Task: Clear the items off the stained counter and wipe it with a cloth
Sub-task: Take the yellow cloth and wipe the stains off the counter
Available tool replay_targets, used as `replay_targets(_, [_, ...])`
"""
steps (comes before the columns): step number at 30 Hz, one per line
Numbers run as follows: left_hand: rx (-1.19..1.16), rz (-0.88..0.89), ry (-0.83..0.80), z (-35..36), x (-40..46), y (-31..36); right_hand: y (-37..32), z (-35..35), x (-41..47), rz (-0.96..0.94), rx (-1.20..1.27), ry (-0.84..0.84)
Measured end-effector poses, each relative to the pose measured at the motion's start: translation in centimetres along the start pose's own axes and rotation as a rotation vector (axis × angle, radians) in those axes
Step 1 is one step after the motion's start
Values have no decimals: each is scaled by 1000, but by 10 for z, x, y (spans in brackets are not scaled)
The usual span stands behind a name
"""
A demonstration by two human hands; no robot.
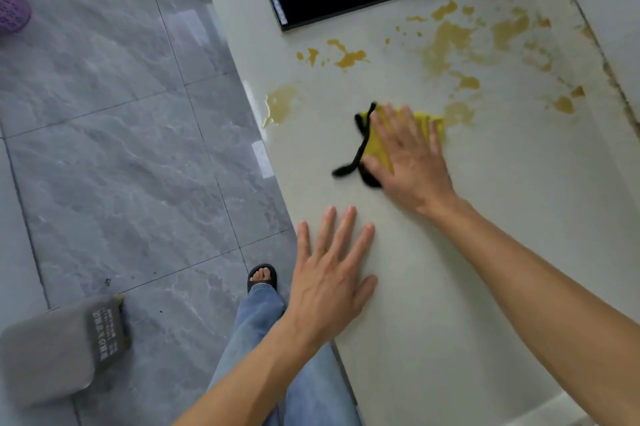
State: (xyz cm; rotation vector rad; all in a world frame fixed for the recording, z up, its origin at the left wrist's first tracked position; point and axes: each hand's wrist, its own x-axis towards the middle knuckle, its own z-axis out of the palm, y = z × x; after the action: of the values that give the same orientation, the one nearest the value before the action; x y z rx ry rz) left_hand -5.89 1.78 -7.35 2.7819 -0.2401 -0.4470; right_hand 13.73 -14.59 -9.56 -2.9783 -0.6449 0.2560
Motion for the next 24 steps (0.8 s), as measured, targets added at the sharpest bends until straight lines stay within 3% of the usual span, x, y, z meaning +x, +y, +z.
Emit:
replay_targets(5, [-17, 13, -6, 6, -3, -2, 35, 2, -16, 325, 59, 96])
replay_targets(9, [3, 26, 15, 10, -1, -5, 19, 17, -75, 174, 38, 70])
replay_targets(12, [9, 38, 36, 14, -1, -7, 44, 7, -58, 112, 30, 18])
replay_targets(16, [1, 45, 36, 14, 0, -8, 58, -11, 12, 484, 88, 46])
replay_targets(18, [-11, 54, 30, 14, 2, -8, 36, -14, 43, 545, 112, 41])
replay_targets(20, [-16, 58, 13, 13, 2, -9, 0, -12, 53, 438, 111, 39])
replay_targets(24, [-12, 67, -15, 9, 3, -13, -68, 2, 28, 28, 42, -24])
